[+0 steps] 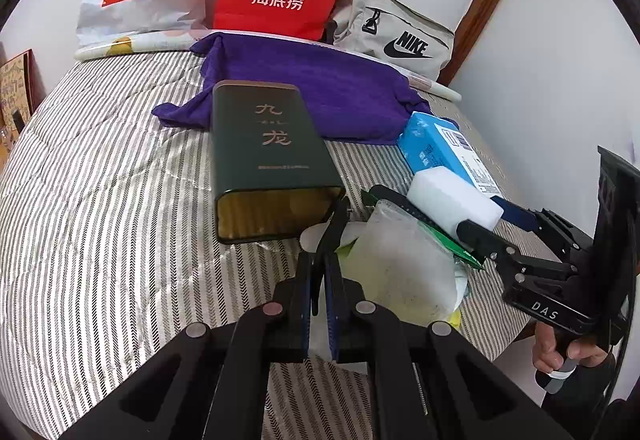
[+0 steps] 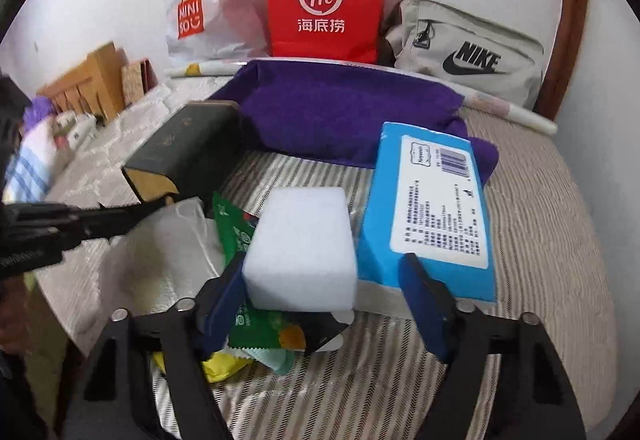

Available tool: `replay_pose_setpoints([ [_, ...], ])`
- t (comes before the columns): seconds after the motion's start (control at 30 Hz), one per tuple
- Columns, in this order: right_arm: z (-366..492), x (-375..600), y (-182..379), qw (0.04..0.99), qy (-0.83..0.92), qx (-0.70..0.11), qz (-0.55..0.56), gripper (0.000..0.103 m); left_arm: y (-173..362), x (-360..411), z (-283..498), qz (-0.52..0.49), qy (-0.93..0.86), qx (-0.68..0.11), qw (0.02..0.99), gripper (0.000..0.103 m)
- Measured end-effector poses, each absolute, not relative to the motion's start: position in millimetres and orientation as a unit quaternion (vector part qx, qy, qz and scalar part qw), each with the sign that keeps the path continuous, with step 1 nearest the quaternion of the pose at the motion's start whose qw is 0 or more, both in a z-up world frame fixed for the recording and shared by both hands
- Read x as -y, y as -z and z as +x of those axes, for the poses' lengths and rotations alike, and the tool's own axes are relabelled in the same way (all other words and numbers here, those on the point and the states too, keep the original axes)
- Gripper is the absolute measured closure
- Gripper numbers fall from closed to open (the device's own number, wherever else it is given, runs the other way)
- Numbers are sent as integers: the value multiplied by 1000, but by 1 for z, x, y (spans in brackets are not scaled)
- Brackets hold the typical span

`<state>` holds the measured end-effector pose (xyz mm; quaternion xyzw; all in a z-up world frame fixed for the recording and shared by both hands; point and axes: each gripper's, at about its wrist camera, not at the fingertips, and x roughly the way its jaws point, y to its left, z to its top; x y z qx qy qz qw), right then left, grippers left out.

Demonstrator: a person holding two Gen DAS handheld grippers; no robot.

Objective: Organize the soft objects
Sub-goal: 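Grasp the white sponge with right gripper while left gripper moves to the green tin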

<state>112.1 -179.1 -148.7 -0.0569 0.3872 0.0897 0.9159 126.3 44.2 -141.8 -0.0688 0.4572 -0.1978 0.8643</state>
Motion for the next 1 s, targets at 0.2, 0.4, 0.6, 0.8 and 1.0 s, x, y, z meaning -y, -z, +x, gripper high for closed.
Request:
replay_pose_setpoints([
  [0.2,102,183,138,920,-112,-373,-47,54,134,-57,119,-78,197,-444,871,96],
  [0.4,86,199,122,927,-120,-354,-25,54,127,-72,106,-83,182,-436,877,96],
  [0.6,58,220,116,930,-119,-348,-15,54,123,-77,92,-78,162,-425,887,96],
  [0.8,35,246,134,925,-100,-366,-14,54,144,-75,93,-69,154,-442,881,96],
  [1.0,30,262,158,920,-83,-384,-13,54,153,-64,105,-31,150,-444,883,81],
])
